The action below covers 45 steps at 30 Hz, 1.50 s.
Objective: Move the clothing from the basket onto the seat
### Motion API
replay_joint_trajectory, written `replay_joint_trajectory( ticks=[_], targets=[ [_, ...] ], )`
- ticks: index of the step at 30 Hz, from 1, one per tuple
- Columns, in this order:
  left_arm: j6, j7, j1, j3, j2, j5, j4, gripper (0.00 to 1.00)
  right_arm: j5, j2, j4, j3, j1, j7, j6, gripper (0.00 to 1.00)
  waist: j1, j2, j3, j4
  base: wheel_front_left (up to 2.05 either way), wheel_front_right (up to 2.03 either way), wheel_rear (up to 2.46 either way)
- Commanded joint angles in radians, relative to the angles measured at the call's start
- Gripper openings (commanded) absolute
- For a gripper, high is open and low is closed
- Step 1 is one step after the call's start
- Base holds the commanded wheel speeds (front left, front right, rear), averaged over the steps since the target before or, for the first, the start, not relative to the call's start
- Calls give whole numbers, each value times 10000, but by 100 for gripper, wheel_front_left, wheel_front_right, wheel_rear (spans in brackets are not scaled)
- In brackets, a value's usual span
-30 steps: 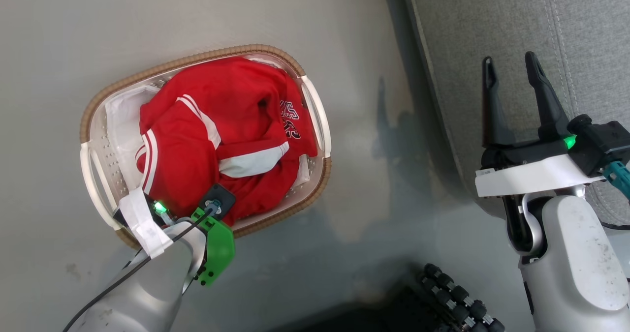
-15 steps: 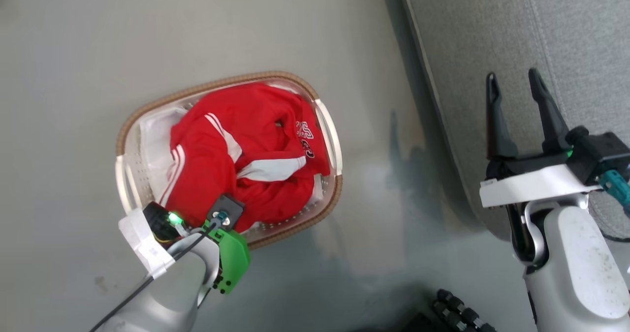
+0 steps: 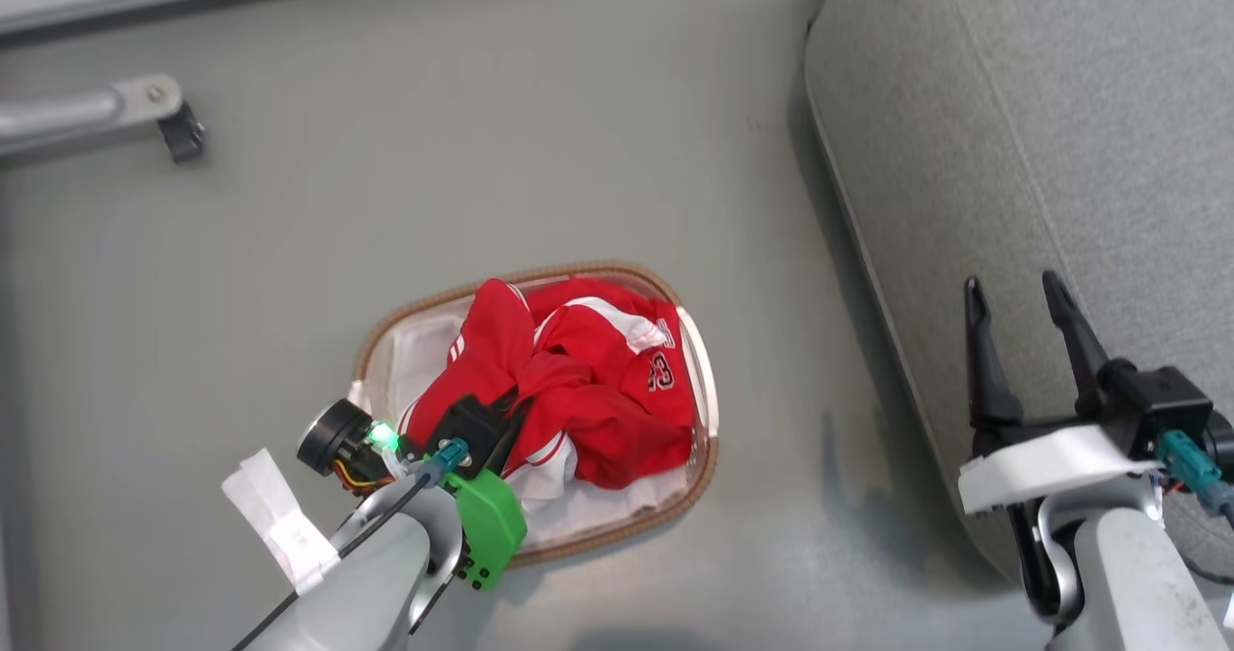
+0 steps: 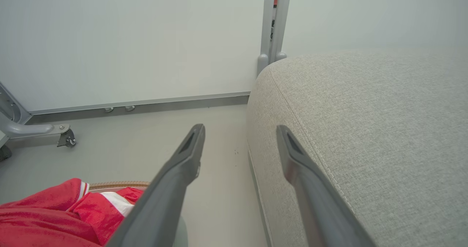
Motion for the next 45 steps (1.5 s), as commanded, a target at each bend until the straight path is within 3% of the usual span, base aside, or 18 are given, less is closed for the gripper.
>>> replay_joint_trajectory(
  ticks=[1, 13, 23, 28, 34, 45],
  targets=[
    [-38, -37, 200, 56, 114, -12, -319, 0, -98, -47, 58, -50, 300, -49, -6, 100, 0, 0, -1651, 726, 0, 0, 0],
    [-77, 381, -654, -390, 1075, -93, -2465, 0, -188, -44, 245, 61, 1322, -49, -6, 100, 0, 0, -3341, 866, 0, 0, 0],
    [-76, 1218, -2277, -729, 1799, -635, -3818, 0, -452, -42, 70, 564, 1154, -49, -6, 100, 0, 0, -3747, 808, 0, 0, 0],
    [-77, 1428, -2973, -767, 1820, -773, -4156, 0, -464, -41, -107, 1235, 737, -49, -7, 100, 0, 0, -3830, 805, 0, 0, 0],
    [-76, 1562, -3468, -884, 1692, -931, -4336, 0, -326, -45, -198, 2753, 30, -49, -7, 100, 0, 0, -3894, 848, 0, 0, 0],
    [-77, 1540, -3701, -1292, 1396, -1092, -4562, 0, -494, -45, 629, 4611, -1786, -49, -7, 100, 0, 0, -3970, 1058, 0, 0, 0]
  ],
)
